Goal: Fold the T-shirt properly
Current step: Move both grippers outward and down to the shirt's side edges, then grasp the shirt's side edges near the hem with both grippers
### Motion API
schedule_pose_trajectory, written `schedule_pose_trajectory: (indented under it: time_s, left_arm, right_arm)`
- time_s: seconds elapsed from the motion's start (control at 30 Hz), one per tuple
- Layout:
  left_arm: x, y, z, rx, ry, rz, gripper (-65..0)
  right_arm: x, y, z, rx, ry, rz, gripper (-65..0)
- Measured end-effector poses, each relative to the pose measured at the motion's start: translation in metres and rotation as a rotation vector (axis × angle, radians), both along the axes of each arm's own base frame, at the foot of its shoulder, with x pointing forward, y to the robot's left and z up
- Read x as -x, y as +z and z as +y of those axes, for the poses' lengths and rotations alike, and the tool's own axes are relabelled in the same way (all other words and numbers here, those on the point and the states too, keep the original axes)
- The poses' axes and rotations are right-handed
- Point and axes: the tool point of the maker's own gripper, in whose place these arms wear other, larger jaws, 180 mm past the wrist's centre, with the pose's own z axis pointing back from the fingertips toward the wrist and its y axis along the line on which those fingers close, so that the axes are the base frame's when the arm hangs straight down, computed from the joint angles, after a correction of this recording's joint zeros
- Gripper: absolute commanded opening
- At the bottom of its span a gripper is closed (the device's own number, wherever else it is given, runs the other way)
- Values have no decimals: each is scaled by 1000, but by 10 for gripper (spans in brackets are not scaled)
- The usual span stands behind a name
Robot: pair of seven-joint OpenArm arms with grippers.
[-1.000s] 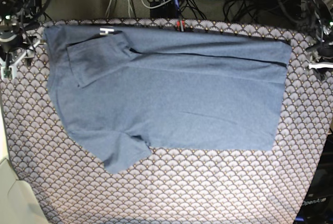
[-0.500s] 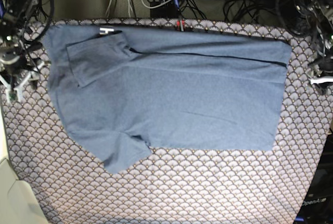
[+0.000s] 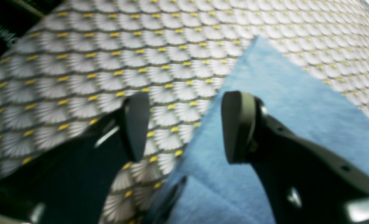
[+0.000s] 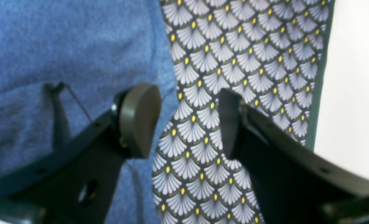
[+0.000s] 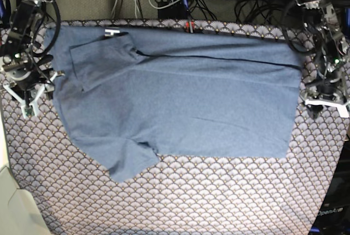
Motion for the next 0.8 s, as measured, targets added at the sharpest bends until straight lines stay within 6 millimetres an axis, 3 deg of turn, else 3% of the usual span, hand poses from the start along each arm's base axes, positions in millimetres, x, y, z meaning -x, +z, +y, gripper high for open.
schedule_pose_trajectory:
  time_s: [0.13,0.33,0.43,0.6,0.8]
  left_arm:
    - [-3,4,2,-4,8,-13,-286]
    - [-3,-18,3,38,22,38,-287]
    - [-13,-15,13,-21,33,56,-287]
    - [-46,0,22,-108,37,55,-285]
    - [-104,-11,-10,-133,-95,102,-287]
  right_arm:
    - [-12,4,-2,-11,-4,-25,-306]
    - [-35,-27,12,-42,114,87,-306]
    - [-51,-26,18,-56,151,96,-306]
    - [-75,-9,19,-61,153,45,-306]
    - [-112,-11,52,-112,241,54,-306]
